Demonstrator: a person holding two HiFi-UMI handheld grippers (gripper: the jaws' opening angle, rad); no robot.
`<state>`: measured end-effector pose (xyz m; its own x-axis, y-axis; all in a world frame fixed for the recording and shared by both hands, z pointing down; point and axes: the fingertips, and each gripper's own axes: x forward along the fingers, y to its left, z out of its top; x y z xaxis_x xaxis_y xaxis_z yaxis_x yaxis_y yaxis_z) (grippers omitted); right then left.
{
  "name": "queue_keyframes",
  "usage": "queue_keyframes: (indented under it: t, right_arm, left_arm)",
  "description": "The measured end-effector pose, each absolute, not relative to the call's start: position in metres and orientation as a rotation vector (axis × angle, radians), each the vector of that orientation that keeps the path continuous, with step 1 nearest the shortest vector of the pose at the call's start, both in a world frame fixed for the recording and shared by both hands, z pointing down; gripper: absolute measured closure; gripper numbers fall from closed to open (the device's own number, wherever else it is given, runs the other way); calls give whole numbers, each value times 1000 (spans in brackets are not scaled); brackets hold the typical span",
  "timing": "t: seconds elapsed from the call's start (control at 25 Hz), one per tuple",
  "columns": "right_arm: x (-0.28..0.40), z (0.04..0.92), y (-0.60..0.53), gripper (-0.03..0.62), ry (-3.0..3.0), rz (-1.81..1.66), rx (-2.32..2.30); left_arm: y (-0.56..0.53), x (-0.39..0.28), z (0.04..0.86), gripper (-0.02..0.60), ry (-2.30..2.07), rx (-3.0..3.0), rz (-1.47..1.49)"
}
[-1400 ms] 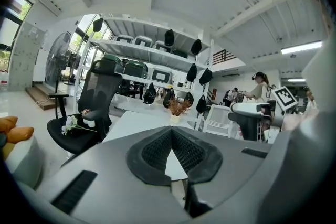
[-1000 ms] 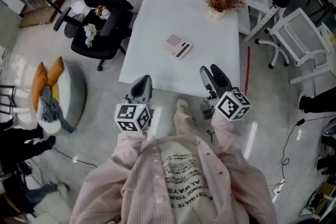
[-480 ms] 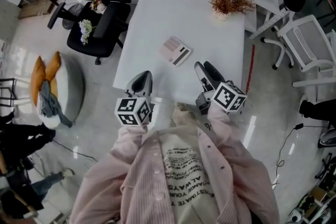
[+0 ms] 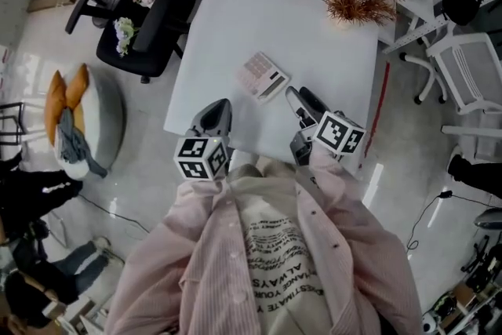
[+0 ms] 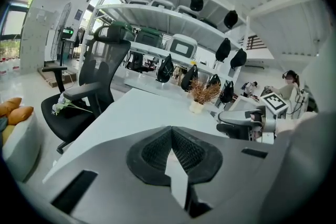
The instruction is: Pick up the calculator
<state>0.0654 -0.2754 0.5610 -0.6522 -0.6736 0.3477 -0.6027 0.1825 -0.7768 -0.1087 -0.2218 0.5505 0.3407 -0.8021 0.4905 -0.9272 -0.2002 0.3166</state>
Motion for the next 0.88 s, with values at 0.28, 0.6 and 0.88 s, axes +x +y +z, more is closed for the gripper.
queue_keyframes:
  t: [0.28,0.6,0.88]
  right_arm:
    - [56,602,-287,382,2308,-1645,-1276]
    - [41,647,-292,382,2180,-1826,-1317]
    - [19,669,-297,382,2103,-1916,-1314]
  left_arm:
    - [-236,-103,580,580,-1462,2012,345]
    - [-242,-101,611,580,-1394,1963,406]
    - [-251,-100,634,580,-1330,1946,446]
